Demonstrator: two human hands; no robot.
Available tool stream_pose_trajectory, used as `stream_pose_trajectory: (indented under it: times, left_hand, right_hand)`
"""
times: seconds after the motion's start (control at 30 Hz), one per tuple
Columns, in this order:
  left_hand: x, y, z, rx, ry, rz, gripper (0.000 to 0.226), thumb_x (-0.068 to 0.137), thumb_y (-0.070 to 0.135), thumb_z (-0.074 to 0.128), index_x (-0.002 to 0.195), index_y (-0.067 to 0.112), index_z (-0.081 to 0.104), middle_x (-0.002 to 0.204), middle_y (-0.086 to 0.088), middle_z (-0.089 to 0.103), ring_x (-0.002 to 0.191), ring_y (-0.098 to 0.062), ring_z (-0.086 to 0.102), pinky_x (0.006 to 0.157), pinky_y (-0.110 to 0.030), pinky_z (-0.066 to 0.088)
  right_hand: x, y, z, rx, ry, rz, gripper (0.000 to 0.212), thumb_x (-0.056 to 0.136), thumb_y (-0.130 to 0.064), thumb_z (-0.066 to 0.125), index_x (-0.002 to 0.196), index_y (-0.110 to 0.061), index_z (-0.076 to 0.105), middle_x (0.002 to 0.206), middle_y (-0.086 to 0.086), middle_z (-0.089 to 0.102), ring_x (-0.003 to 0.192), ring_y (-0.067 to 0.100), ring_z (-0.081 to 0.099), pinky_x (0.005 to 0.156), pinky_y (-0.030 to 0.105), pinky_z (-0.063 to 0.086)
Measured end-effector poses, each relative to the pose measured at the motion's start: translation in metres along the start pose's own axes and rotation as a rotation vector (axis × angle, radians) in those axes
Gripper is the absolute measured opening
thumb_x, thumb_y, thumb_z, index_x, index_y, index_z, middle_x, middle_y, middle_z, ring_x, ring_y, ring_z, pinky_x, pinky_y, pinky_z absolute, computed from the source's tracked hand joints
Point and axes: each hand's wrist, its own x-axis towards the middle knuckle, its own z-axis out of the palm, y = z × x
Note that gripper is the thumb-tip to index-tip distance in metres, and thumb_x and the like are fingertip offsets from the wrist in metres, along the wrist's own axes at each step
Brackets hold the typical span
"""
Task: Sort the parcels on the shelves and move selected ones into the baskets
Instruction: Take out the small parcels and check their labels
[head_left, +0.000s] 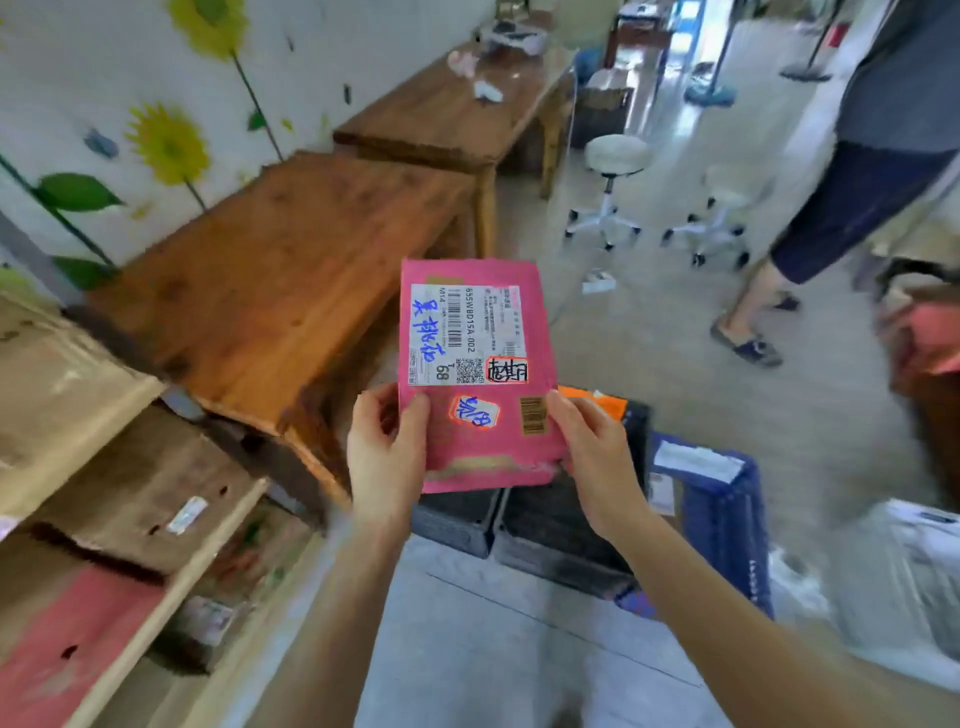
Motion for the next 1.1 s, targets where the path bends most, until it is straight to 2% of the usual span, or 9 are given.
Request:
stream_pose_trajectory:
  times: [0.17, 0.27, 0.37, 0.47, 0.57, 0.7, 0.87, 0.97, 1.1]
  left_hand:
    - [-0.003, -0.042, 0.111, 0.096, -0.334, -0.163, 0.031, 0.090, 0.019, 0.056, 0.121, 0.018, 0.052, 0.101, 0.003, 0.060, 0.094, -0.015, 0.059, 0.085, -0.032, 0.049]
    - [0.003, -0.076, 0.162, 0.110, -0.561, -0.241, 0.031, 0.090, 0.019, 0.057, 0.116, 0.034, 0.050, 0.101, 0.017, 0.061, 0.090, 0.002, 0.059, 0.072, -0.012, 0.048]
    - [0.015, -0.116, 0.208, 0.170, -0.610, -0.436, 0.017, 0.088, 0.022, 0.060, 0.102, 0.026, 0.051, 0.102, 0.005, 0.063, 0.085, -0.005, 0.059, 0.070, -0.020, 0.046]
    - [0.031, -0.164, 0.248, 0.171, -0.615, -0.629, 0.030, 0.087, 0.022, 0.062, 0.113, 0.011, 0.051, 0.099, 0.000, 0.064, 0.083, -0.010, 0.061, 0.067, -0.025, 0.048]
    - [0.051, -0.224, 0.286, 0.255, -0.728, -0.739, 0.033, 0.089, 0.033, 0.058, 0.120, 0.029, 0.047, 0.097, 0.014, 0.061, 0.082, -0.003, 0.057, 0.071, -0.032, 0.052]
    - [0.078, -0.325, 0.334, 0.352, -0.881, -0.899, 0.026, 0.089, 0.045, 0.052, 0.108, 0.052, 0.037, 0.094, 0.026, 0.056, 0.082, 0.002, 0.057, 0.052, -0.016, 0.045]
    - [0.092, -0.496, 0.403, 0.445, -0.692, -0.923, 0.033, 0.087, 0.029, 0.061, 0.115, 0.011, 0.055, 0.101, -0.009, 0.068, 0.081, -0.027, 0.065, 0.065, -0.033, 0.053]
    - [0.095, -0.595, 0.445, 0.501, -0.580, -0.928, 0.035, 0.083, 0.028, 0.065, 0.108, 0.004, 0.060, 0.105, -0.021, 0.067, 0.098, -0.038, 0.064, 0.087, -0.049, 0.051]
    - [0.113, -0.688, 0.491, 0.500, -0.455, -0.883, 0.038, 0.081, 0.031, 0.067, 0.105, 0.001, 0.063, 0.103, -0.022, 0.068, 0.096, -0.036, 0.065, 0.086, -0.046, 0.052]
  right_hand:
    - [0.043, 0.038, -0.097, -0.058, 0.154, 0.190, 0.019, 0.091, -0.030, 0.054, 0.080, -0.018, 0.065, 0.085, 0.004, 0.072, 0.077, 0.015, 0.068, 0.075, 0.037, 0.056]
    - [0.071, 0.068, -0.136, -0.114, 0.182, 0.339, 0.024, 0.095, -0.031, 0.047, 0.090, -0.015, 0.064, 0.101, 0.013, 0.069, 0.093, 0.027, 0.066, 0.086, 0.043, 0.053]
    - [0.102, 0.098, -0.164, -0.174, 0.154, 0.427, 0.021, 0.093, -0.034, 0.049, 0.100, -0.018, 0.061, 0.102, 0.003, 0.067, 0.087, 0.011, 0.064, 0.075, 0.022, 0.052]
    - [0.141, 0.135, -0.186, -0.225, 0.158, 0.547, 0.025, 0.094, -0.036, 0.047, 0.112, -0.021, 0.057, 0.110, 0.001, 0.064, 0.098, 0.015, 0.061, 0.086, 0.029, 0.050]
    - [0.185, 0.189, -0.201, -0.372, 0.122, 0.663, 0.036, 0.098, -0.037, 0.036, 0.126, -0.019, 0.049, 0.110, -0.001, 0.059, 0.102, 0.019, 0.058, 0.081, 0.033, 0.049]
    - [0.237, 0.290, -0.215, -0.421, 0.148, 0.844, 0.038, 0.100, -0.035, 0.028, 0.129, -0.016, 0.043, 0.119, 0.003, 0.057, 0.107, 0.029, 0.058, 0.088, 0.045, 0.050]
    - [0.304, 0.451, -0.230, -0.021, 0.443, 0.951, 0.030, 0.100, -0.024, 0.033, 0.123, -0.015, 0.049, 0.105, 0.004, 0.061, 0.096, 0.021, 0.060, 0.088, 0.044, 0.052]
    - [0.344, 0.551, -0.241, -0.065, 0.513, 0.924, 0.032, 0.100, -0.021, 0.034, 0.126, -0.010, 0.048, 0.119, 0.014, 0.059, 0.108, 0.029, 0.057, 0.098, 0.048, 0.045]
    - [0.399, 0.652, -0.258, -0.101, 0.541, 0.891, 0.033, 0.099, -0.022, 0.036, 0.125, -0.006, 0.048, 0.122, 0.017, 0.058, 0.111, 0.033, 0.056, 0.098, 0.050, 0.044]
